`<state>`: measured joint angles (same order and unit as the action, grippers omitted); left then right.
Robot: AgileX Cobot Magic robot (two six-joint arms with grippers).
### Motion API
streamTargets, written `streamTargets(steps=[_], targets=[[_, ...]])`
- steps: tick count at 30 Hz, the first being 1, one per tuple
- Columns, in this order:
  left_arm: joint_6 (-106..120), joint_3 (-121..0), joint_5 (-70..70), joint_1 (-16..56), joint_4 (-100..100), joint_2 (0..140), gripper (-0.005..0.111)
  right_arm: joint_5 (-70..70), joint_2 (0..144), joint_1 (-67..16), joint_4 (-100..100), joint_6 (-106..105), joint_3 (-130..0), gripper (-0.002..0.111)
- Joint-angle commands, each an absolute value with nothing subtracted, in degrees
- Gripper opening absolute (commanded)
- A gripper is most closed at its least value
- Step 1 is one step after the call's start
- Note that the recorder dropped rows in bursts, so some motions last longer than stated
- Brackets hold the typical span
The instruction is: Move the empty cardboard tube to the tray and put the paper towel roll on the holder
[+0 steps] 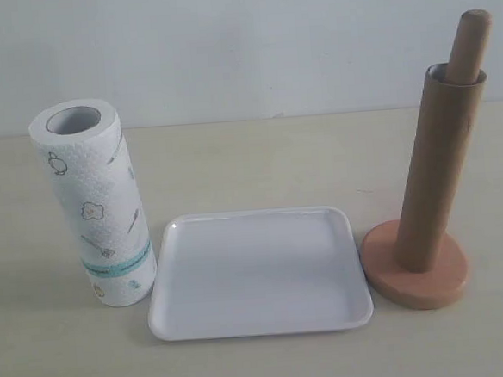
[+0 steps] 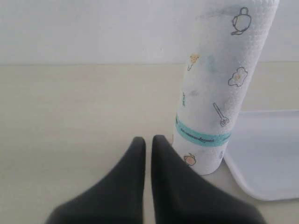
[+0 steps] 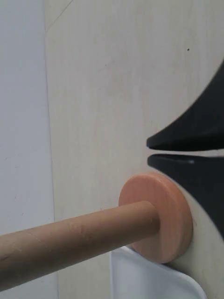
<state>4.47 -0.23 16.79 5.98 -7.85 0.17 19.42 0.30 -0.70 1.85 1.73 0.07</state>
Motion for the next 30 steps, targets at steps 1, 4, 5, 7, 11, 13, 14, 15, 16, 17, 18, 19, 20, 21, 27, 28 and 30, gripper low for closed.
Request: streamTargets(steps=[1, 4, 5, 7, 11, 13, 14, 15, 16, 17, 18, 19, 20, 21, 27, 28, 30], targets=[[4.63, 0.00, 16.68, 5.75, -8.37, 0.00, 0.004, 18.96, 0.00, -0.53, 1.73, 1.62, 0.00, 0.003], [4.63, 0.00, 16.68, 5.75, -8.37, 0.00, 0.004, 18.96, 0.00, -0.53, 1.73, 1.62, 0.00, 0.003], [4.63, 0.00, 16.68, 5.75, -8.37, 0.00, 0.004, 18.96, 0.00, -0.53, 1.73, 1.62, 0.00, 0.003], [4.63, 0.00, 16.68, 5.75, -8.37, 0.00, 0.004, 18.96, 0.00, -0.53, 1.73, 1.62, 0.00, 0.003], [4.63, 0.00, 16.68, 5.75, -8.37, 0.00, 0.004, 18.96, 0.00, -0.53, 1.73, 1.62, 0.00, 0.003], [4.63, 0.00, 16.68, 5.75, -8.37, 0.00, 0.004, 18.96, 0.00, -0.53, 1.73, 1.62, 0.00, 0.003], [4.63, 0.00, 16.68, 5.75, -8.37, 0.00, 0.004, 18.96, 0.00, -0.53, 1.73, 1.62, 0.00, 0.003], [4.63, 0.00, 16.68, 5.75, -8.37, 0.00, 0.004, 18.96, 0.00, -0.53, 1.73, 1.62, 0.00, 0.003], [4.63, 0.00, 16.68, 5.75, -8.37, 0.00, 0.004, 18.96, 0.00, -0.53, 1.73, 1.62, 0.00, 0.003], [4.63, 0.00, 16.68, 5.75, -8.37, 0.00, 0.004, 18.96, 0.00, -0.53, 1.73, 1.62, 0.00, 0.003], [4.63, 0.00, 16.68, 5.75, -8.37, 0.00, 0.004, 18.96, 0.00, -0.53, 1.73, 1.62, 0.00, 0.003], [4.63, 0.00, 16.68, 5.75, -8.37, 0.00, 0.004, 18.96, 0.00, -0.53, 1.73, 1.62, 0.00, 0.003], [4.63, 0.00, 16.68, 5.75, -8.37, 0.00, 0.004, 18.96, 0.00, -0.53, 1.73, 1.62, 0.00, 0.003], [4.63, 0.00, 16.68, 5.75, -8.37, 0.00, 0.004, 18.96, 0.00, -0.53, 1.73, 1.62, 0.00, 0.003], [4.63, 0.00, 16.68, 5.75, -8.37, 0.00, 0.004, 17.67, 0.00, -0.53, 1.74, 1.62, 0.00, 0.003], [4.63, 0.00, 16.68, 5.75, -8.37, 0.00, 0.004, 17.55, 0.00, -0.53, 1.74, 1.62, 0.00, 0.003], [4.63, 0.00, 16.68, 5.75, -8.37, 0.00, 0.004, 15.80, 0.00, -0.53, 1.98, 1.72, 0.00, 0.003]])
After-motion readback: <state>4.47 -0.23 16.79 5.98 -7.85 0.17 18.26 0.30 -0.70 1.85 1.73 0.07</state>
